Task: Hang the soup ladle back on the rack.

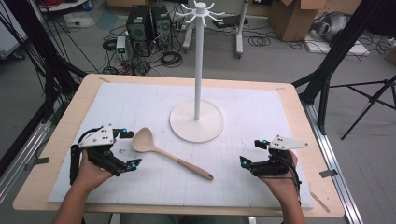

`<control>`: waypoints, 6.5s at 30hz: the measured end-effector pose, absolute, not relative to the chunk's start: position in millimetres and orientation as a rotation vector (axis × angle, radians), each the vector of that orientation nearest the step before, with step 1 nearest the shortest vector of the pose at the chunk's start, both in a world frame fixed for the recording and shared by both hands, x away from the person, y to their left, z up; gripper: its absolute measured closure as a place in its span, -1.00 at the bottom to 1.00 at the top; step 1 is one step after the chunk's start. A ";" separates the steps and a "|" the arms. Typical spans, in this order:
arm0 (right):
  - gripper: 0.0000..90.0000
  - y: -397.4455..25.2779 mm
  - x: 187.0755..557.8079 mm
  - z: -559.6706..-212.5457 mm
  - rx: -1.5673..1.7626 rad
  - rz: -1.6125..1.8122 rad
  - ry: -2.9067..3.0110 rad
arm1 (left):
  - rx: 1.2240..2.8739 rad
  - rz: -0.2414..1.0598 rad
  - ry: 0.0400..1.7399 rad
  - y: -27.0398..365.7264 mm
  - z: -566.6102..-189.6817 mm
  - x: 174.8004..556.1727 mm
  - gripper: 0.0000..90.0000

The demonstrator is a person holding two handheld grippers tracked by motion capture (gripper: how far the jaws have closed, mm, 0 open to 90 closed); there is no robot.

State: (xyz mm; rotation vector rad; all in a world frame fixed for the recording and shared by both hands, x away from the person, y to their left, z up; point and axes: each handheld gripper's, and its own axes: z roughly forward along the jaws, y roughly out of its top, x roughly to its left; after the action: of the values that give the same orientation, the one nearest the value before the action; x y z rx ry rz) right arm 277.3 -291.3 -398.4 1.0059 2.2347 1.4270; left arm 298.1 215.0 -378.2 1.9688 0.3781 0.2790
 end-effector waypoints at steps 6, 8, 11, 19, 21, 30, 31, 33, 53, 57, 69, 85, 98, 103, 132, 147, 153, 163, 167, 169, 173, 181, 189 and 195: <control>-0.79 -289.6 278.0 -398.2 0.998 1.426 2.240 | 2.045 0.269 0.310 184.4 -368.0 308.0 -0.96; -0.79 -289.1 277.9 -398.3 1.006 1.423 2.244 | 2.070 0.257 0.291 175.0 -366.6 311.5 -0.96; -0.79 -288.8 279.0 -398.1 1.006 1.424 2.237 | 2.116 0.233 0.271 161.0 -367.3 318.2 -0.94; -0.79 -287.7 279.2 -398.3 0.999 1.424 2.240 | 2.236 0.164 0.242 129.2 -376.2 335.3 -0.95; -0.79 -286.7 279.0 -398.3 1.003 1.422 2.245 | 2.279 0.200 0.247 121.4 -379.1 336.9 -0.95; -0.79 -282.1 280.5 -401.0 0.996 1.392 2.277 | 2.409 0.196 0.214 95.7 -400.5 343.0 -0.94; -0.79 -282.3 280.7 -401.1 0.996 1.390 2.276 | 2.407 0.183 0.207 94.9 -402.6 344.1 -0.94; -0.79 -282.7 280.8 -401.3 0.995 1.391 2.273 | 2.410 0.143 0.201 95.0 -405.3 346.7 -0.83; -0.79 -281.9 282.6 -403.3 1.024 1.380 2.278 | 2.509 0.047 0.173 86.6 -423.6 353.9 -0.18; -0.79 -282.1 283.4 -403.6 1.014 1.382 2.277 | 2.523 0.041 0.186 86.2 -424.5 354.7 -0.10; -0.79 -282.0 283.3 -403.3 1.012 1.381 2.277 | 2.525 0.018 0.129 85.4 -422.8 351.8 0.24; -0.79 -281.4 282.7 -403.2 1.010 1.378 2.277 | 2.636 0.075 -0.004 75.8 -413.6 343.9 0.46; -0.79 -279.6 283.0 -404.3 1.007 1.371 2.289 | 2.633 0.046 0.077 77.8 -411.5 345.8 0.72; -0.79 -279.4 283.1 -404.5 1.010 1.373 2.289 | 2.579 0.051 0.112 86.9 -401.6 347.3 0.72; -0.79 -275.4 283.5 -406.3 1.000 1.368 2.308 | 2.171 0.077 0.200 144.6 -340.9 345.8 0.72; -0.79 -275.3 283.1 -404.6 0.987 1.380 2.306 | 1.962 0.184 0.339 159.7 -305.6 349.1 0.72; -0.79 -275.2 283.0 -404.5 0.989 1.385 2.306 | 1.867 0.215 0.408 165.7 -294.7 350.6 0.72; -0.79 -274.2 283.0 -404.9 0.992 1.381 2.311 | 1.823 0.241 0.439 174.7 -273.6 359.2 0.72; -0.79 -273.7 283.2 -405.1 0.988 1.382 2.314 | 1.785 0.224 0.450 176.9 -265.8 368.1 0.72; -0.79 -273.7 283.4 -405.2 0.989 1.382 2.315 | 1.784 0.233 0.453 177.2 -259.8 372.6 0.72; -0.79 -273.7 283.4 -405.3 0.991 1.384 2.316 | 1.761 0.236 0.455 175.7 -246.8 380.5 0.72; -0.79 -274.1 283.7 -405.0 0.986 1.394 2.312 | 1.739 0.233 0.454 173.3 -225.9 393.8 0.72; -0.79 -273.6 284.0 -405.1 0.985 1.397 2.315 | 1.726 0.219 0.427 167.0 -215.0 393.7 0.72; -0.79 -272.6 284.1 -405.4 0.981 1.395 2.316 | 1.731 0.218 0.418 160.1 -210.3 394.4 0.72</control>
State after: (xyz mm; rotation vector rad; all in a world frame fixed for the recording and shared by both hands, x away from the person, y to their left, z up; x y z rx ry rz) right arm 284.1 -272.6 -405.4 0.9813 2.3163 1.3947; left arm 394.4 160.1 -210.3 1.7311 0.4178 0.2183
